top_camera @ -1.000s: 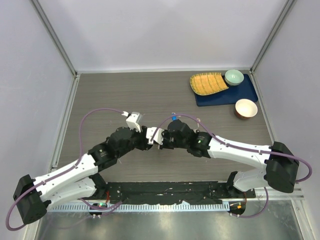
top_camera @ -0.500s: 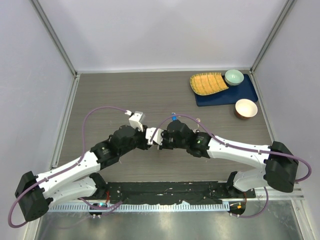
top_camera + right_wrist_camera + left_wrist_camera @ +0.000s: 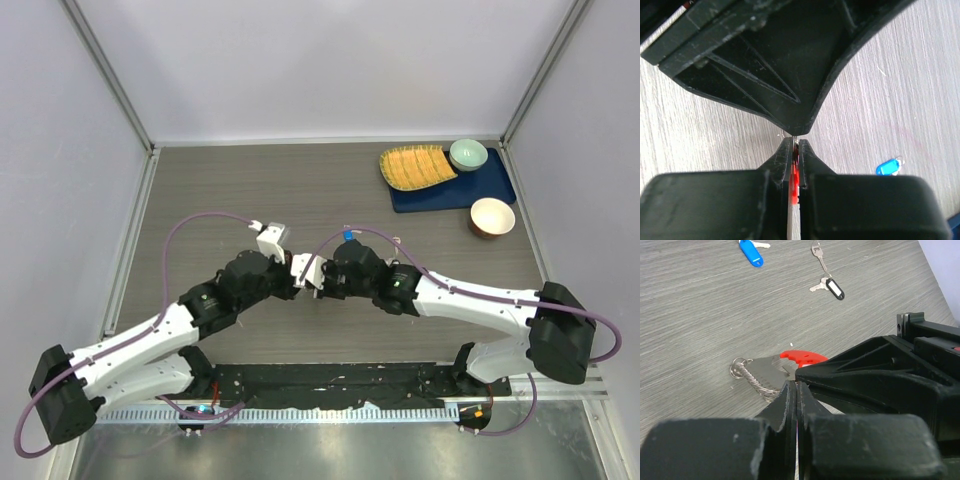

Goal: Put the keys on the keyring

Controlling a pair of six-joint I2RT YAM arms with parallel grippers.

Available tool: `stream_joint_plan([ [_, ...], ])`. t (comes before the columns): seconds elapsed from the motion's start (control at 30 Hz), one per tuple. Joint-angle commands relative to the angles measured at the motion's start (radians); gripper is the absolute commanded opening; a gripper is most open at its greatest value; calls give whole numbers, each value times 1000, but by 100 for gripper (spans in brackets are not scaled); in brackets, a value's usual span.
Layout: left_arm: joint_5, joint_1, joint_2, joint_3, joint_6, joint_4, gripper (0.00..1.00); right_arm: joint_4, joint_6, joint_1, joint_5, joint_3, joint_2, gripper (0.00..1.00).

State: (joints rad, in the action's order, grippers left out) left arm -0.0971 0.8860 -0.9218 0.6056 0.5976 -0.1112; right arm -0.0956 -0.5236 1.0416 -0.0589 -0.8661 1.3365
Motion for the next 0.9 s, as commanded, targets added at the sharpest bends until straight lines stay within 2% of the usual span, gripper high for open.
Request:
stream_joint_plan([
  [0.0, -50, -1, 60, 2, -41, 18, 0, 16, 95, 0, -39, 24, 9, 10],
  [0.13, -70, -1, 101, -58, -91, 106, 0, -21, 154, 0, -93, 24, -10, 27],
  [0.17, -70, -1, 115, -90, -116, 172, 0, -27, 160, 0, -97, 22, -16, 33],
  [0.33, -81, -1, 158, -190, -176, 324, 0, -38, 194, -3, -90, 36, -74, 46],
  [0.6, -47, -1, 227, -380, -274, 660, 0, 22, 191, -66, -123, 32, -119, 49],
  [0.87, -38, -1, 250, -440, -352, 765, 0, 118, 171, -169, -274, 22, -94, 48],
])
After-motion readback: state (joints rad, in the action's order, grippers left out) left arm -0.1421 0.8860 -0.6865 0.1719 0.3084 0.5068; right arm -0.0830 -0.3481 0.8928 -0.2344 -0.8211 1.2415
